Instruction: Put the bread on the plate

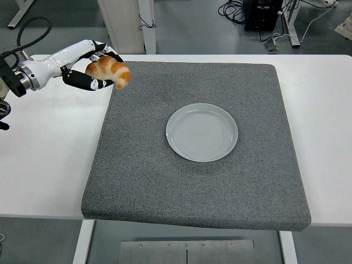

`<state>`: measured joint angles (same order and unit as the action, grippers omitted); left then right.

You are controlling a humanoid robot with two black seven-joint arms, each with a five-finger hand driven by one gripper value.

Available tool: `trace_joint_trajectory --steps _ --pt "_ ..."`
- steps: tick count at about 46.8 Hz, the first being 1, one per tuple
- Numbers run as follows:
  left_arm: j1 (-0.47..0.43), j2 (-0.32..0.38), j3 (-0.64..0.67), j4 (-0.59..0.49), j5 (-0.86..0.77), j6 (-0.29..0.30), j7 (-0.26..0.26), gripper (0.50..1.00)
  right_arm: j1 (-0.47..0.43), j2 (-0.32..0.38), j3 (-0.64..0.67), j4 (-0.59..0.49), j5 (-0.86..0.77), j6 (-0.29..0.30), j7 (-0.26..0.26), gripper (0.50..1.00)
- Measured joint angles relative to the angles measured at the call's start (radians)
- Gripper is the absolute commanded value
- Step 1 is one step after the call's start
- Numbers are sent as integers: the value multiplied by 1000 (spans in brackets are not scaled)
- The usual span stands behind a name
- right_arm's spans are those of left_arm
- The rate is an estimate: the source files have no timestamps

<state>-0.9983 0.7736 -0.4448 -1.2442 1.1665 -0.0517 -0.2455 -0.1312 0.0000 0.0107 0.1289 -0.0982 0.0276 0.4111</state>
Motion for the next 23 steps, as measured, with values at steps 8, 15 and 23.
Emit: trace_joint_trajectory --steps 8,15,23 --pt "-51 18 0 0 -2 -22 0 500 -1 0 0 0 0 0 0 1000" --pt "-91 34 0 -1 -2 -42 0 500 0 0 0 0 0 0 0 1000" --pt "-120 45 -1 -1 -3 -58 0 500 0 0 0 0 0 0 0 1000"
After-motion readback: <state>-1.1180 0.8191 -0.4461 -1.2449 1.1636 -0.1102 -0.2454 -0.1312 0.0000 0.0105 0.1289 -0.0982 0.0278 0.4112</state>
